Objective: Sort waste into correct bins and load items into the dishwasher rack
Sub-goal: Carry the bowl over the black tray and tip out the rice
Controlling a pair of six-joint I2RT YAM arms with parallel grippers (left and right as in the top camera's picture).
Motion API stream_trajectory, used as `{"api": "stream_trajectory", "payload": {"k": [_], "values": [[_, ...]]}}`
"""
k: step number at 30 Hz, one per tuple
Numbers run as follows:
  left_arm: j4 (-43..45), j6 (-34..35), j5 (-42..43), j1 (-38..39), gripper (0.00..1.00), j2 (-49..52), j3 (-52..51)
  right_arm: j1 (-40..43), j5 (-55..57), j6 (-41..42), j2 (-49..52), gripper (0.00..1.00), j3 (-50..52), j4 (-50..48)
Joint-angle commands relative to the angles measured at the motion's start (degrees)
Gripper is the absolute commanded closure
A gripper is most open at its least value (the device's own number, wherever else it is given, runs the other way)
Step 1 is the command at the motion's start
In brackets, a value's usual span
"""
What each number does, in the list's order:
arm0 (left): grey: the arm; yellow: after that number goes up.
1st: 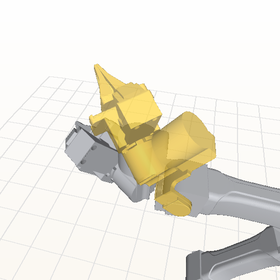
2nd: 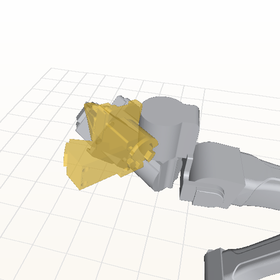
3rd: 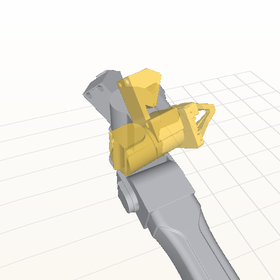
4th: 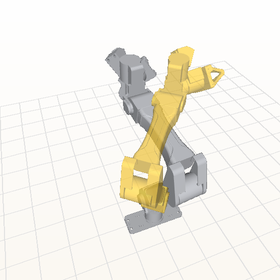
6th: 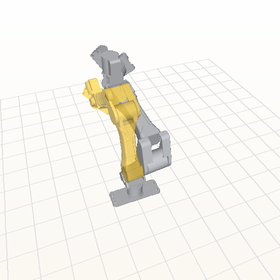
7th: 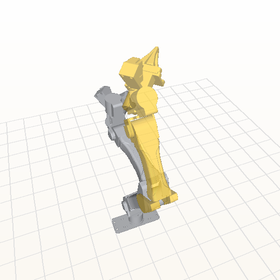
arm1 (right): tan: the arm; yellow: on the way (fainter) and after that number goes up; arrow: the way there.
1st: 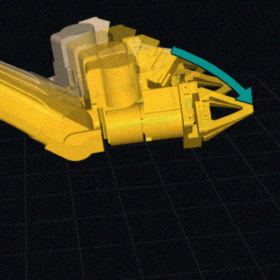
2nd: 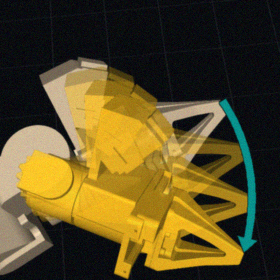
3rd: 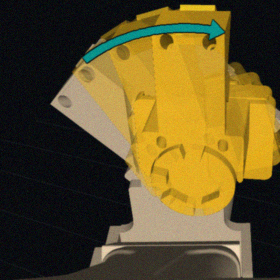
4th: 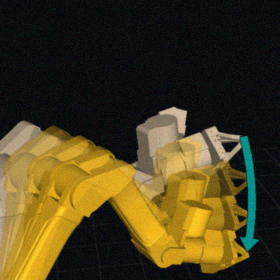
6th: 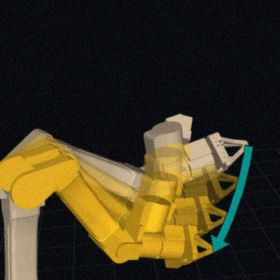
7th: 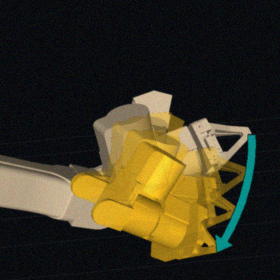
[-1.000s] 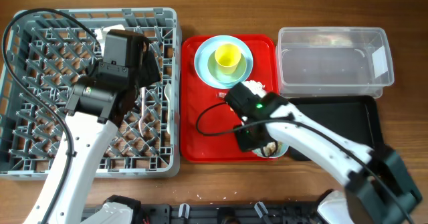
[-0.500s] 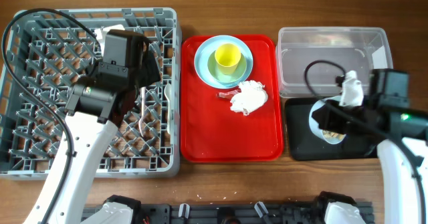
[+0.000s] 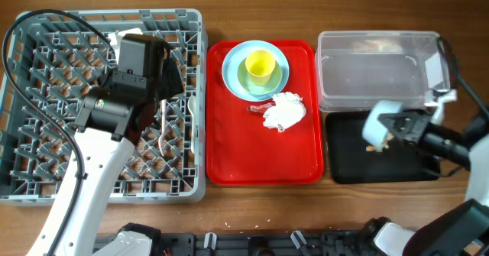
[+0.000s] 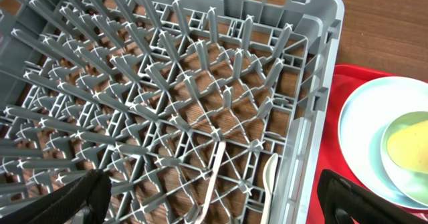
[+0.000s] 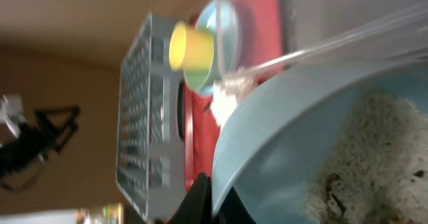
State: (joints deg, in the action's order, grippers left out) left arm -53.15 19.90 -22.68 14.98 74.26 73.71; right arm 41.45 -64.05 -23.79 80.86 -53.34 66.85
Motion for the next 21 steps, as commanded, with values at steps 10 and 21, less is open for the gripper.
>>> {"api": "stream_trajectory", "payload": {"k": [10, 21], "values": [[0.1, 0.7, -0.8, -0.3, 0.00, -0.2, 0.2, 3.6, -22.4, -7.4, 0.3, 0.96, 8.4, -1.8], [0.1, 0.7, -0.8, -0.3, 0.00, -0.2, 0.2, 5.4, -26.3, 1.1, 0.2, 0.96, 13.7, -4.3]]}}
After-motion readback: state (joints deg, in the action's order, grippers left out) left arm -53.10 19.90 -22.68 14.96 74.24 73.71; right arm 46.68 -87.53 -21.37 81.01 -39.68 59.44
